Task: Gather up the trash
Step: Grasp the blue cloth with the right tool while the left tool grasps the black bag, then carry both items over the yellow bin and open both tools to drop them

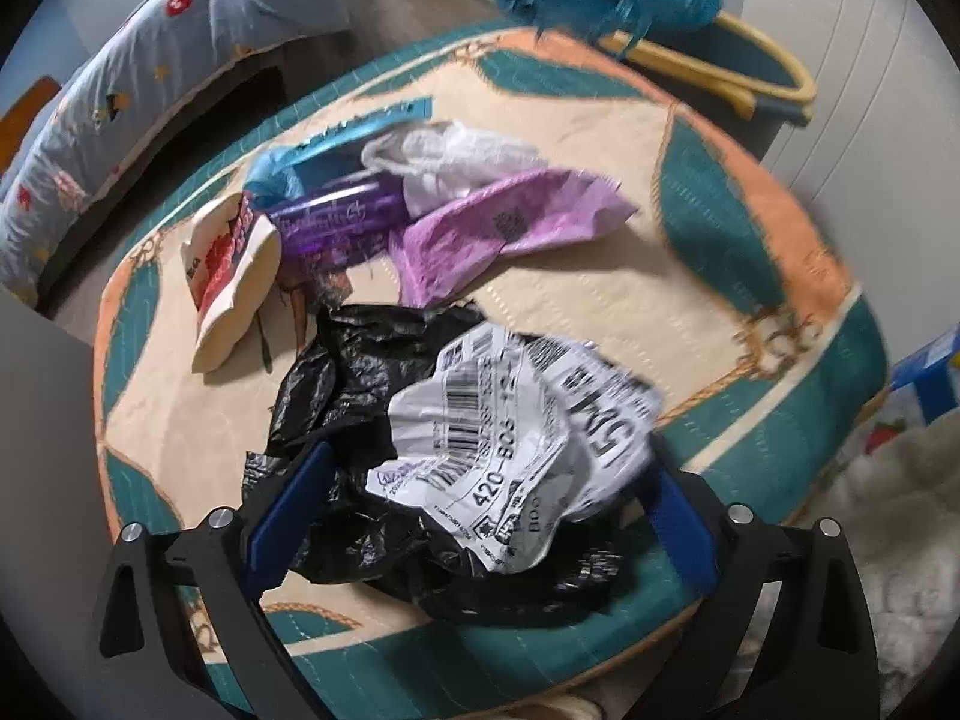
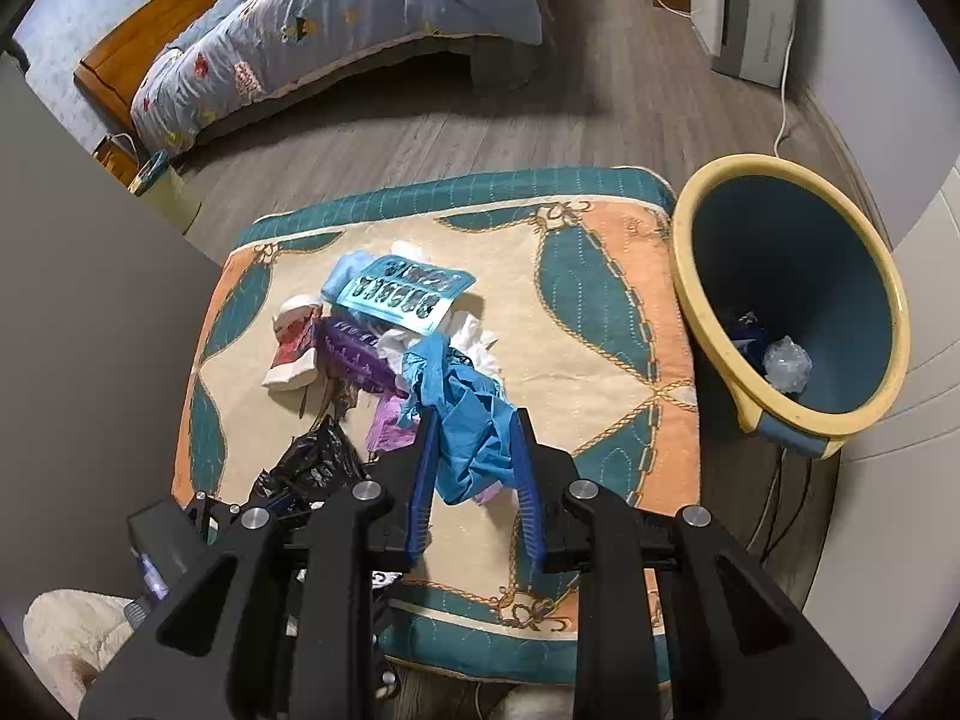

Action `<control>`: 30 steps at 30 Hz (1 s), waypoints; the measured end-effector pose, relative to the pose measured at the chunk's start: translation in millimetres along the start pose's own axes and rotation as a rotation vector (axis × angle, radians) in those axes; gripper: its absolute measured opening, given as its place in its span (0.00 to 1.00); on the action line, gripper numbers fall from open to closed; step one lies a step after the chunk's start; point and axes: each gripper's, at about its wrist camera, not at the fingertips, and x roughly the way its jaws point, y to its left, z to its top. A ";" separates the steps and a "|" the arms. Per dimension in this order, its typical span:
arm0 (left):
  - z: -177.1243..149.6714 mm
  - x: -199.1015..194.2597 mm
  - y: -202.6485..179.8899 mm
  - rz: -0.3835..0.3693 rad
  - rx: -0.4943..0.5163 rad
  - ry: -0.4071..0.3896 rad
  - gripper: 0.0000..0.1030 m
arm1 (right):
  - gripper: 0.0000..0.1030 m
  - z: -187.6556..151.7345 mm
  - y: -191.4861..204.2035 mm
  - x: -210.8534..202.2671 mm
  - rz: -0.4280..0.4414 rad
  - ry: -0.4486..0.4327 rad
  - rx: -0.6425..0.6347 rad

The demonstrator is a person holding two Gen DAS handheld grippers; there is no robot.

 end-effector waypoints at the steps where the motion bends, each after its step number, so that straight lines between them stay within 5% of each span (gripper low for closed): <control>1: -0.6 4.0 0.7 0.013 -0.001 0.016 0.89 | 0.23 0.0 -1.7 -0.4 -0.001 -0.001 0.004; 10: 9.3 -18.8 19.7 -0.010 -0.059 -0.085 0.50 | 0.23 0.2 -9.6 -2.9 -0.002 -0.007 0.023; 17: 20.8 -44.4 36.2 -0.065 -0.139 -0.185 0.42 | 0.23 1.6 -6.5 -7.1 -0.004 -0.023 0.012; 30: 40.8 -97.0 86.1 -0.290 -0.306 -0.356 0.39 | 0.23 11.5 -16.3 -26.5 -0.001 -0.085 0.038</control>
